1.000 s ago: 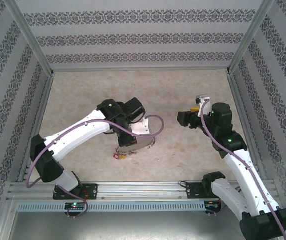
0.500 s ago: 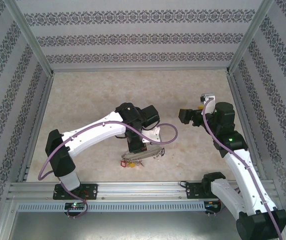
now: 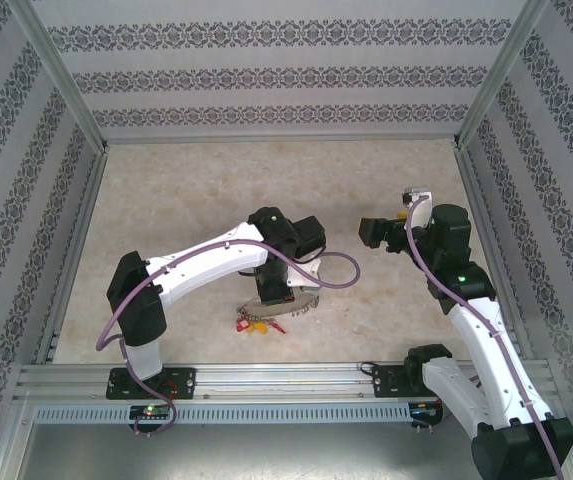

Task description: Put the keys on the keyring

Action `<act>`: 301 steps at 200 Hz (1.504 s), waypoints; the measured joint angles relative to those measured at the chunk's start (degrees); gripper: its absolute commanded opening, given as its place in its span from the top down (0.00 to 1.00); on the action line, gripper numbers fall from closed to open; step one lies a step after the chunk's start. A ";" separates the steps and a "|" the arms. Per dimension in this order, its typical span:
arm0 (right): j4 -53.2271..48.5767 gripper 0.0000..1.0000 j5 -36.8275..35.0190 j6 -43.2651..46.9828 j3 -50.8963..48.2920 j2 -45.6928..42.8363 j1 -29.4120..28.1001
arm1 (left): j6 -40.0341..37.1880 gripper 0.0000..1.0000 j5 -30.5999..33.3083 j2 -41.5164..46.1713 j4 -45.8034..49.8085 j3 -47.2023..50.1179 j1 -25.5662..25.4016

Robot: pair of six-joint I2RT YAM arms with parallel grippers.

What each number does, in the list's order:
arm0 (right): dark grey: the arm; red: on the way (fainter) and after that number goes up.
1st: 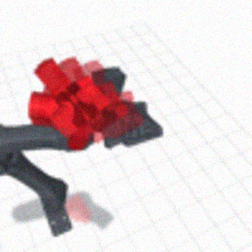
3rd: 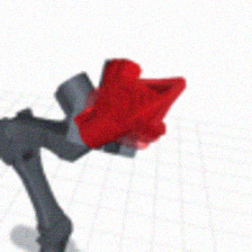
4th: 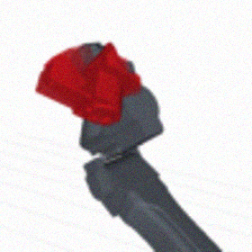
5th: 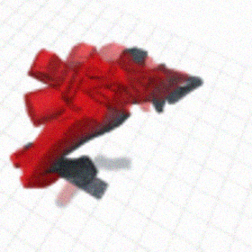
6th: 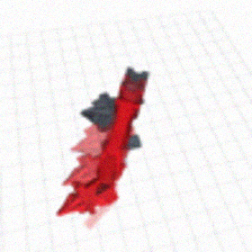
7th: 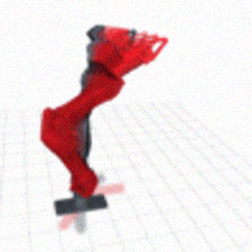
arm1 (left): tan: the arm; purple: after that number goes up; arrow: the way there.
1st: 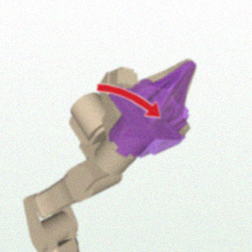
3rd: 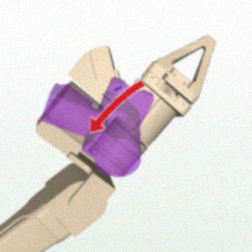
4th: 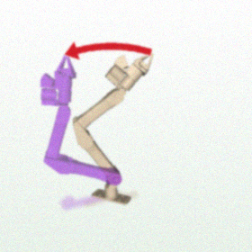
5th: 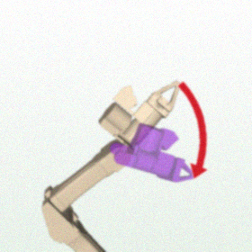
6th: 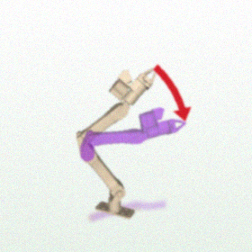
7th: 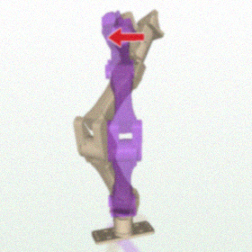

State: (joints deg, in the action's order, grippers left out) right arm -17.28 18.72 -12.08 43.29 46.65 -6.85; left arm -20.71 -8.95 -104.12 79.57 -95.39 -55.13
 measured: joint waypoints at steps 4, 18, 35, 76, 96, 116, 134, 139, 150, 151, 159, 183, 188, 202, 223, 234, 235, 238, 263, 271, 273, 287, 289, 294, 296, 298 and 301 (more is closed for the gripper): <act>0.00 0.02 0.02 0.00 -0.09 0.00 0.00 | 0.02 1.00 0.13 0.00 0.09 0.00 0.00; 0.00 0.02 0.17 0.00 -0.46 0.00 0.00 | 0.04 1.00 0.24 0.00 0.39 0.00 0.02; -0.04 0.02 0.17 0.00 -0.72 0.00 0.13 | 0.04 1.00 0.22 -0.11 0.76 0.00 0.02; 0.00 0.02 0.20 0.00 -0.72 0.00 0.76 | 0.00 1.00 -1.27 -1.68 0.83 -0.02 0.00; 0.02 0.02 0.22 0.00 -0.72 0.09 0.76 | -0.02 1.00 -1.97 -2.82 0.81 -0.17 0.00; 0.09 0.02 0.46 0.00 -0.72 0.79 1.11 | -0.26 1.00 -2.64 -4.11 0.81 -0.81 0.02; 0.15 0.02 0.63 -0.02 -0.72 1.42 1.51 | -0.85 1.00 -3.54 -5.42 0.57 -1.38 0.24; 0.20 0.02 0.63 -0.02 -0.72 1.51 1.51 | -1.11 1.00 -3.91 -5.66 0.37 -1.40 0.39; 0.20 0.02 0.63 -0.02 -0.72 1.51 1.51 | -1.77 1.00 -4.55 -6.16 0.00 -1.40 0.81; 0.20 0.02 0.63 -0.02 -0.72 1.51 1.51 | -1.84 1.00 -4.63 -6.21 -0.04 -1.40 0.87; 0.22 0.02 0.63 -0.02 -0.72 1.51 1.51 | -2.38 1.00 -4.96 -6.45 -0.44 -1.40 1.29; 0.24 0.02 0.76 -0.02 -0.72 1.51 1.73 | -3.74 1.00 -5.62 -7.13 -1.44 -1.62 2.75; 0.24 0.02 0.83 -0.02 -0.72 1.51 1.79 | -3.93 1.00 -5.60 -7.43 -1.57 -1.81 2.91; 0.24 0.02 0.85 -0.04 -0.72 1.51 2.01 | -4.31 1.00 -5.14 -8.96 -1.86 -2.89 3.34; 0.24 0.02 1.05 -0.09 -0.72 1.53 2.14 | -4.48 0.98 -4.26 -11.74 -2.91 -4.13 3.74; 0.26 0.02 1.18 -0.20 -0.72 1.57 2.14 | -4.61 0.95 -4.26 -12.48 -3.56 -4.13 4.00; 0.26 0.02 1.22 -0.20 -0.72 1.60 2.14 | -4.63 0.95 -4.33 -12.52 -3.61 -4.15 4.07; 0.26 0.02 1.27 -0.22 -0.72 1.62 2.14 | -4.68 0.94 -4.52 -12.59 -3.82 -4.15 4.24; 0.35 0.02 1.29 -0.22 -0.72 1.77 2.14 | -5.33 0.83 -3.89 -12.70 -4.59 -4.55 5.70; 0.35 0.02 1.29 -0.22 -0.72 1.77 2.14 | -5.73 0.81 -3.80 -12.96 -4.61 -4.79 6.32; 0.35 0.02 1.29 -0.22 -0.72 1.77 2.14 | -5.84 0.80 -3.76 -13.05 -4.59 -4.90 6.51; 0.37 0.02 1.29 -0.22 -0.72 1.77 2.14 | -6.19 0.74 -3.69 -13.53 -4.96 -5.16 7.63; 0.37 0.02 1.29 -0.22 -0.72 1.77 2.14 | -6.14 0.73 -3.69 -13.55 -5.01 -5.16 7.69; 0.37 0.02 1.29 -0.22 -0.72 1.77 2.14 | -6.32 0.71 -3.67 -13.62 -5.16 -5.16 8.11; 0.37 0.02 1.29 -0.22 -0.72 1.77 2.14 | -6.34 0.71 -3.67 -13.64 -5.25 -5.16 8.24; 0.37 0.02 1.29 -0.22 -0.72 1.77 2.14 | -6.51 0.71 -3.61 -13.66 -5.29 -5.16 8.46; 0.37 0.02 1.29 -0.22 -0.72 1.77 2.14 | -6.47 0.71 -3.65 -13.66 -5.35 -5.16 8.66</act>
State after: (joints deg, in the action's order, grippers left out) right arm -16.91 20.01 -12.29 42.57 48.42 -4.71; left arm -27.18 -12.60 -117.78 74.22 -100.55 -46.48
